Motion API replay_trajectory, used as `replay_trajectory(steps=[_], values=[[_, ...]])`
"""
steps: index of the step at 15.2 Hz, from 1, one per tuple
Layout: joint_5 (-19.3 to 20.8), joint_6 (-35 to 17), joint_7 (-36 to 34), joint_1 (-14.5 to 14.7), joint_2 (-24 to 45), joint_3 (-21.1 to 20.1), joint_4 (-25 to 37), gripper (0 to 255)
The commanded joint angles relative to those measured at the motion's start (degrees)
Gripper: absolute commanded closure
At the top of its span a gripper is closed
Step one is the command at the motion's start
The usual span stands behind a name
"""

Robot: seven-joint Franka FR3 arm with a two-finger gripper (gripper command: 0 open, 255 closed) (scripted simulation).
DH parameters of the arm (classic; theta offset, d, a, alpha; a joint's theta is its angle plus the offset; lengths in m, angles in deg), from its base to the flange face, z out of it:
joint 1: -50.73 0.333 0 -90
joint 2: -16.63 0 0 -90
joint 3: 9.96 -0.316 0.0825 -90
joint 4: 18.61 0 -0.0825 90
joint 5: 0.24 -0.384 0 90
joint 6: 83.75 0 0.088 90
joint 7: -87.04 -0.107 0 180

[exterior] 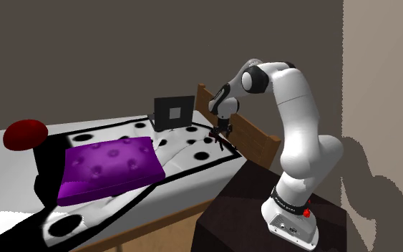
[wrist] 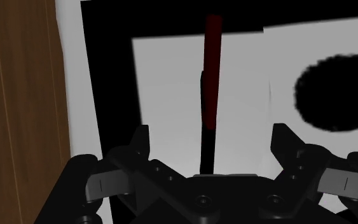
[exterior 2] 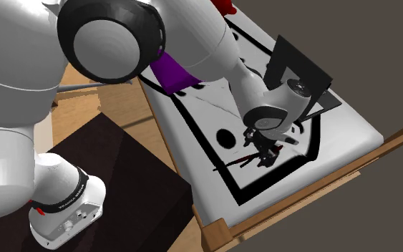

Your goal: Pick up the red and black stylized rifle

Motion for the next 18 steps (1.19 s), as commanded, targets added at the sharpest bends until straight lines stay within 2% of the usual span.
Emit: replay_trajectory(steps=[1, 4, 5, 14, 18], values=[[-0.3, -0.8, 0.1, -0.2, 1.2, -0.3, 0.4, 0], [-0.5, -1.5, 0.2, -0.4, 2.3, -0.5, 0.8, 0], [-0.5, -1.4, 0.2, -0.4, 2.2, -0.5, 0.8, 255], [-0.5, -1.5, 0.2, -0.4, 2.3, -0.5, 0.8, 255], [0.1, 0.2, 0.0, 0.0, -0.3, 0.1, -0.1, 255]])
